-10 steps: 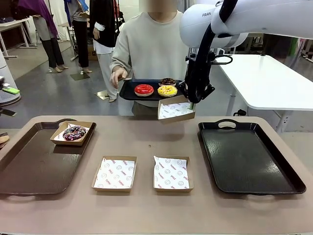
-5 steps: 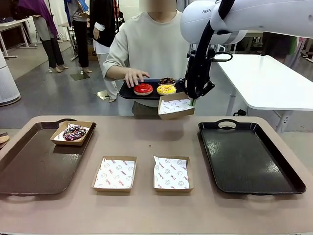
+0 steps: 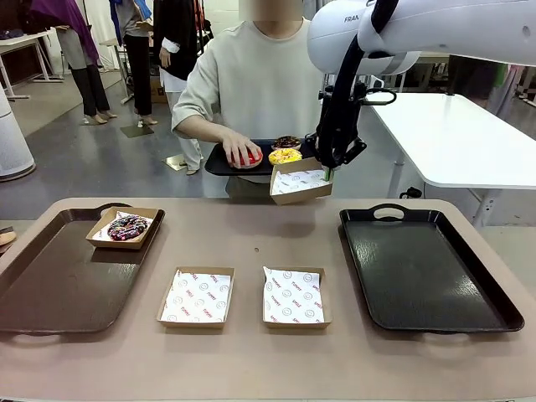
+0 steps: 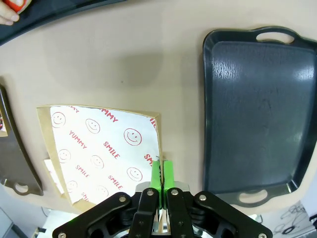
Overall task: Individually package the donuts and arrange them on the tray.
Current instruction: Place the picked Paper togo box on the Handle tray while simultaneously picking up another Paper togo box from the table with the other hand.
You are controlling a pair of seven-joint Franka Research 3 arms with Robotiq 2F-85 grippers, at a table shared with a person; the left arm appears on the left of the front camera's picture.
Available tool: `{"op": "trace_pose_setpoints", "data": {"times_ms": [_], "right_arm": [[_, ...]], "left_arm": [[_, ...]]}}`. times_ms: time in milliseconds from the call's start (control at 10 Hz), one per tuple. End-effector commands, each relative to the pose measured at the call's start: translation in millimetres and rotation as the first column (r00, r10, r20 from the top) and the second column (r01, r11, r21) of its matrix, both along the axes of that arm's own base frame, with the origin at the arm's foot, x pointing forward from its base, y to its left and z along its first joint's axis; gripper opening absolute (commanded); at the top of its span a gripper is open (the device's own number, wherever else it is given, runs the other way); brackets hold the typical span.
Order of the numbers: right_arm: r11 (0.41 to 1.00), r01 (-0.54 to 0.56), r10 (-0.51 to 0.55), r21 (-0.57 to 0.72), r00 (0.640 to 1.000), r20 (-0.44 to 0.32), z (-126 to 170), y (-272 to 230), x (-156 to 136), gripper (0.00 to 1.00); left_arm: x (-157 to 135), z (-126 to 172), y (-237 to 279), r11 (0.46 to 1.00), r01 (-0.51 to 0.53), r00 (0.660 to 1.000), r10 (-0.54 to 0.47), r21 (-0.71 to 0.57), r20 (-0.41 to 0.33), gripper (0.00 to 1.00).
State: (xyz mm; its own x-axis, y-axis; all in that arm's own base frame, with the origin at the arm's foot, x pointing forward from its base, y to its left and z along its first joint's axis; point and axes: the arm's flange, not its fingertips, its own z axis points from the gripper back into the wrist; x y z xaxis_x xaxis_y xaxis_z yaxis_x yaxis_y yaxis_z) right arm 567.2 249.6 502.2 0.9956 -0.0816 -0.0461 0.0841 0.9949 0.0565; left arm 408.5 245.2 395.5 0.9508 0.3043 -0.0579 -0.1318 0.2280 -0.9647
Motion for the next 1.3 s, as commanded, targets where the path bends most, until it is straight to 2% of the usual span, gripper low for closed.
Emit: {"op": "trace_pose_setpoints", "data": {"times_ms": [0,1200], "right_arm": [[1.0,0.002,-0.002,0.001,1.0,0.005,1.3,-1.1,-1.3,0.0],[1.0,0.002,-0.002,0.001,1.0,0.005,1.3,-1.1,-1.3,0.0]], "left_arm": [[0.3,1.8,0.1,1.0,0.0,1.0,0.0,0.002,0.006,1.0],[0.3,1.8,0.1,1.0,0.0,1.0,0.0,0.002,0.006,1.0]]}}
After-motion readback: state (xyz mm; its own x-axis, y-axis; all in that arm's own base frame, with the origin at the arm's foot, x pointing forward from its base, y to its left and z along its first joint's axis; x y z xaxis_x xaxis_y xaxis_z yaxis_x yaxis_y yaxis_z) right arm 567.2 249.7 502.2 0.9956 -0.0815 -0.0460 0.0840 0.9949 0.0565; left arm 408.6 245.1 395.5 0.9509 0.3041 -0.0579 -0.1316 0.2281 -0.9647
